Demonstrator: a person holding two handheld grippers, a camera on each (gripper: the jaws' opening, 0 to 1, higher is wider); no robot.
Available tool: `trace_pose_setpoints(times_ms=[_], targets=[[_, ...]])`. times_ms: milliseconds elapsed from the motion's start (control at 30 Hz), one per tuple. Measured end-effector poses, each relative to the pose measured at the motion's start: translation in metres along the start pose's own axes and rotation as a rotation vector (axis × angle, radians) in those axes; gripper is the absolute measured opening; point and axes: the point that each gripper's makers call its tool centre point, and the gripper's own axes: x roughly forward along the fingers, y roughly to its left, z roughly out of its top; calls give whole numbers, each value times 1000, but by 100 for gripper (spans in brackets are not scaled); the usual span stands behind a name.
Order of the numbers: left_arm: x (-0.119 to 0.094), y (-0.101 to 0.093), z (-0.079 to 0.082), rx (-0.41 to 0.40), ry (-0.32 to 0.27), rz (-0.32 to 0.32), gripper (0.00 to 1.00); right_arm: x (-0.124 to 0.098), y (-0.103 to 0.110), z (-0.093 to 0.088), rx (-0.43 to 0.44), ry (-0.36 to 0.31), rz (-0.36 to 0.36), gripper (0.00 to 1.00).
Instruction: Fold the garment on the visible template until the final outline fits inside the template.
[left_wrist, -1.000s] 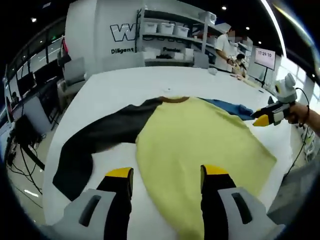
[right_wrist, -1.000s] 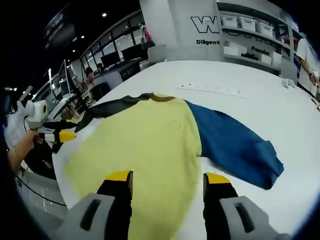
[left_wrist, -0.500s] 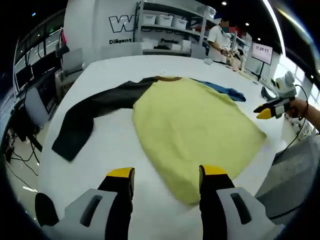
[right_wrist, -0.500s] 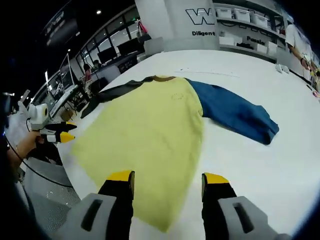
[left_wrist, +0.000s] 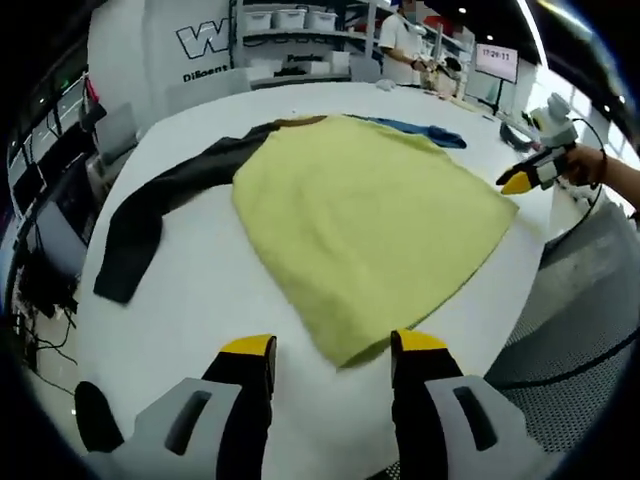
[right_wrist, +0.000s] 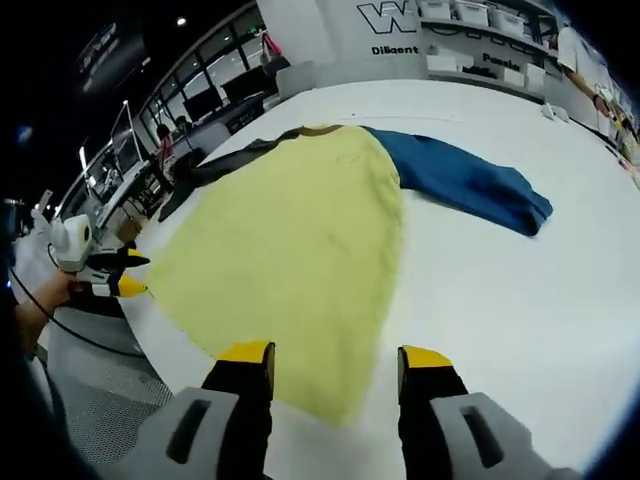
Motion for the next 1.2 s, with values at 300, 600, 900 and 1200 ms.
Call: trace_pose_setpoints(times_ms=[300,600,900,1200], targets=[[1,4,-17,26,66,0,39,0,-8,-9,21,24,-27,39],[-3,24,-7,-168,-19,13,35,0,-8,-12,15,34,-34,36],[9,18,-14,-213,54,30,14,0,-10,-16,-14,58,-62,28],[3,16,-18,-210,87,56,5,-1,-13,-26,-18,106,-89,5]])
